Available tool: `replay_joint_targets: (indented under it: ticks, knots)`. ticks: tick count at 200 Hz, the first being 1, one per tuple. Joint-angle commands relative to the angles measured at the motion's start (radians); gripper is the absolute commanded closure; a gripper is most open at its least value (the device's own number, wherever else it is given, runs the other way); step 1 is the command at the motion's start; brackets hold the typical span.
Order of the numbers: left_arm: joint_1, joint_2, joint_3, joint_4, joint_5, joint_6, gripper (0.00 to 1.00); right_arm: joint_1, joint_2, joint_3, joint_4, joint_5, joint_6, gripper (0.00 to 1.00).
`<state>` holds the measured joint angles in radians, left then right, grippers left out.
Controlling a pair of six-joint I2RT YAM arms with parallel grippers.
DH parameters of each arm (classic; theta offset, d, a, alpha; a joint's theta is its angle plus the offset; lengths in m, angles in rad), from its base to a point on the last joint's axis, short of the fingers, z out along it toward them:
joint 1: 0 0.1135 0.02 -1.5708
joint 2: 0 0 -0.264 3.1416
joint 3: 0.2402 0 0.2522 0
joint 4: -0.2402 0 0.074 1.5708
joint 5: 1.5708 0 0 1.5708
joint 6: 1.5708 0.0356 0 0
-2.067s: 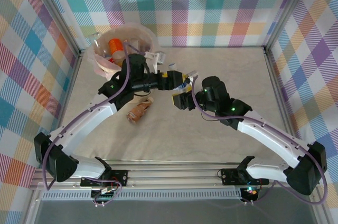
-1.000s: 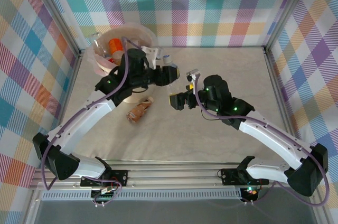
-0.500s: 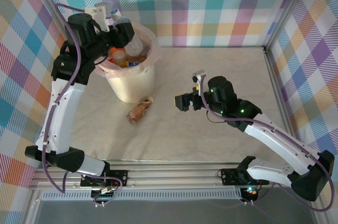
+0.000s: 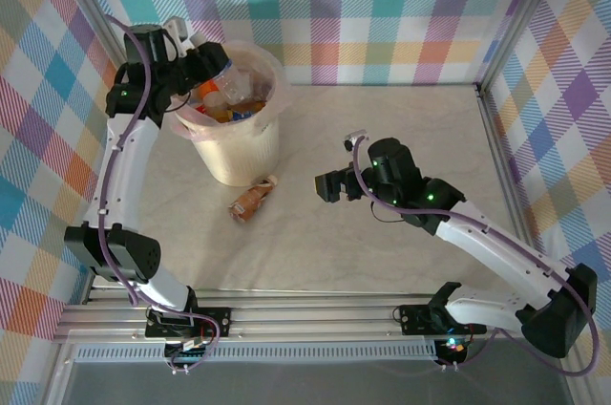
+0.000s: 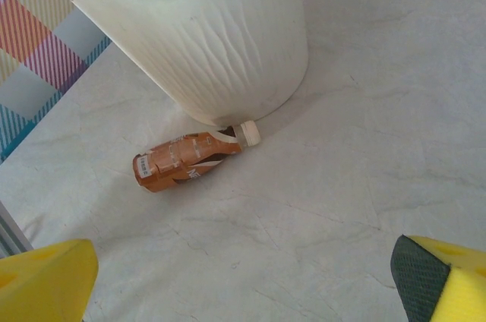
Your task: Put the plastic bottles in the bin
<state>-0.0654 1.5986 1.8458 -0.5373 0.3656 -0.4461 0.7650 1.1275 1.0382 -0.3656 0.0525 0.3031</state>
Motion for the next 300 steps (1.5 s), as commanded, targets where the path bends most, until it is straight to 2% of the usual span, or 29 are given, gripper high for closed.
replay_joint_targets:
  ticks: [1,51,78,113,144,164,198,241,251,274,300]
  knots:
    - [0.002,-0.034,-0.077,0.125,0.031,-0.086,0.65,-0.004,0.01,0.033,-0.003,0.008,0.001,0.0]
    - [0.003,-0.075,-0.241,0.234,0.01,-0.162,0.6,-0.004,0.022,0.034,0.001,0.005,-0.001,0.0]
    - [0.002,-0.113,-0.301,0.228,-0.027,-0.157,0.46,-0.004,0.026,0.031,0.005,0.003,0.002,0.0]
    - [0.001,-0.166,-0.333,0.176,-0.128,-0.114,0.28,-0.003,0.031,0.034,0.007,0.0,0.001,0.0]
    - [0.002,-0.195,-0.336,0.142,-0.184,-0.084,0.14,-0.003,0.037,0.033,0.016,-0.005,0.003,0.0]
    - [0.001,-0.21,-0.334,0.127,-0.21,-0.065,0.1,-0.003,0.041,0.036,0.017,-0.011,0.002,0.0]
    - [-0.001,-0.239,-0.304,0.066,-0.345,0.002,0.1,-0.004,0.045,0.039,0.014,-0.014,0.002,0.0]
    - [-0.001,-0.271,-0.27,0.022,-0.489,0.088,0.17,-0.004,0.049,0.037,0.02,-0.02,0.005,0.0]
    - [-0.002,-0.27,-0.261,0.033,-0.481,0.109,0.21,-0.003,0.052,0.039,0.025,-0.022,0.004,0.0]
    - [-0.002,-0.227,-0.211,0.038,-0.421,0.138,0.4,-0.003,0.065,0.042,0.028,-0.031,0.007,0.0]
    - [-0.002,-0.158,-0.158,0.024,-0.289,0.137,0.5,-0.003,0.072,0.043,0.029,-0.036,0.01,0.0]
